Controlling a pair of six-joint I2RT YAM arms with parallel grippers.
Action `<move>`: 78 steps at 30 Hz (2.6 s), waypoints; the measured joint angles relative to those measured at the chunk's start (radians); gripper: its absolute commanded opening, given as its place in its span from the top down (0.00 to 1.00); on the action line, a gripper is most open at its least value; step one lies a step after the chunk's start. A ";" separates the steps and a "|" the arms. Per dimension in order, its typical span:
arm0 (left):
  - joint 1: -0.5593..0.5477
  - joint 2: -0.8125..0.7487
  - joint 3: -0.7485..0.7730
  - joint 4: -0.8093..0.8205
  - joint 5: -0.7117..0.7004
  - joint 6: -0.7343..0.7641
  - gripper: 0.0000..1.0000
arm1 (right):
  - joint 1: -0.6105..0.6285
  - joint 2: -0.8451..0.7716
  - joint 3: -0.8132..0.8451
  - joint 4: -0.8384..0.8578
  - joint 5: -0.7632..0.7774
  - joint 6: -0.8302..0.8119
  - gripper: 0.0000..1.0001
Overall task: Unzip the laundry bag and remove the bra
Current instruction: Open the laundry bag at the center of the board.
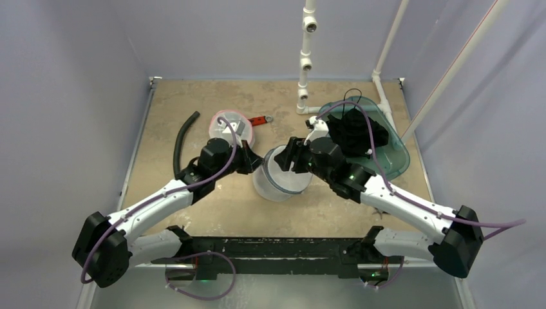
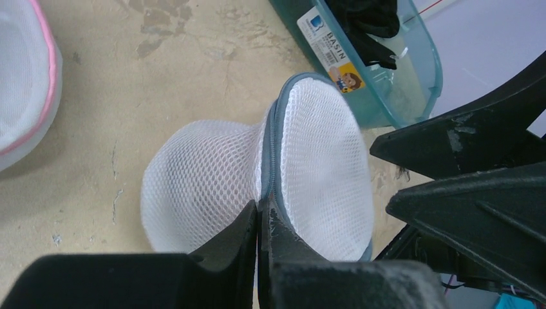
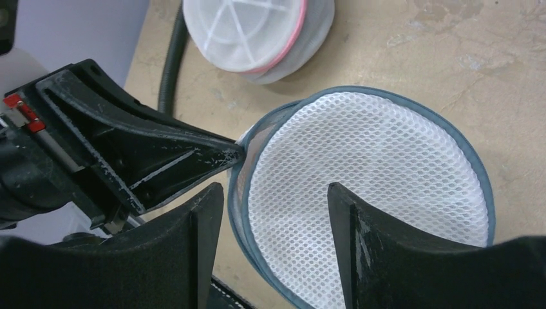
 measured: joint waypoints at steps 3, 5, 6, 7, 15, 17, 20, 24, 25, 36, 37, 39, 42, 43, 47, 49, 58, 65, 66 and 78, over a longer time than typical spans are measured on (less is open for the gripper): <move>0.000 -0.001 0.043 -0.021 0.003 0.019 1.00 | 0.000 -0.037 -0.001 0.004 -0.004 0.011 0.32; 0.000 -0.001 0.074 -0.030 0.003 0.035 1.00 | 0.000 -0.051 -0.001 0.006 -0.004 0.020 0.32; 0.000 -0.001 0.086 -0.034 0.003 0.042 1.00 | 0.000 -0.053 -0.002 0.008 -0.004 0.024 0.33; 0.000 -0.001 0.101 -0.039 0.003 0.048 1.00 | 0.000 -0.055 -0.003 0.010 -0.003 0.030 0.33; -0.005 0.003 0.183 -0.071 -0.003 0.094 1.00 | 0.000 -0.034 -0.005 0.010 -0.003 0.054 0.33; -0.009 0.007 0.196 -0.072 -0.009 0.098 1.00 | 0.000 -0.023 -0.005 0.009 -0.002 0.060 0.33; -0.015 0.008 0.198 -0.077 -0.019 0.098 1.00 | 0.000 -0.011 -0.005 0.000 0.002 0.068 0.35; -0.016 0.009 0.198 -0.084 -0.035 0.095 1.00 | 0.000 -0.032 -0.019 -0.021 0.024 0.076 0.45; -0.016 0.009 0.197 -0.084 -0.040 0.094 1.00 | 0.000 -0.047 -0.032 -0.024 0.027 0.078 0.48; -0.016 0.009 0.152 0.002 -0.073 0.003 1.00 | 0.000 -0.388 -0.221 -0.163 0.133 0.106 0.21; -0.016 0.014 0.151 0.029 -0.072 -0.015 1.00 | 0.000 -0.403 -0.225 -0.166 0.144 0.111 0.20; -0.016 0.029 0.151 0.082 -0.072 -0.043 1.00 | -0.005 -0.412 -0.230 -0.169 0.163 0.124 0.17; -0.016 0.048 0.135 0.171 -0.075 -0.094 1.00 | -0.021 -0.399 -0.233 -0.169 0.183 0.144 0.16; -0.016 0.049 0.120 0.202 -0.077 -0.110 1.00 | -0.032 -0.389 -0.233 -0.169 0.187 0.148 0.15; -0.016 0.046 0.046 0.254 -0.105 -0.161 1.00 | -0.122 -0.346 -0.233 -0.154 0.179 0.148 0.15; -0.016 0.037 0.007 0.243 -0.128 -0.180 1.00 | -0.183 -0.325 -0.233 -0.142 0.170 0.145 0.15; -0.016 -0.020 -0.166 0.215 -0.217 -0.268 1.00 | -0.237 -0.152 -0.215 -0.073 0.091 0.149 0.15; -0.017 -0.082 -0.231 0.229 -0.222 -0.312 1.00 | -0.236 0.023 -0.070 -0.073 0.073 0.136 0.17; -0.019 -0.097 -0.243 0.239 -0.225 -0.318 1.00 | -0.233 0.047 -0.033 -0.077 0.076 0.126 0.17; -0.023 -0.117 -0.272 0.274 -0.228 -0.339 1.00 | -0.014 0.379 0.415 -0.190 0.253 -0.151 0.30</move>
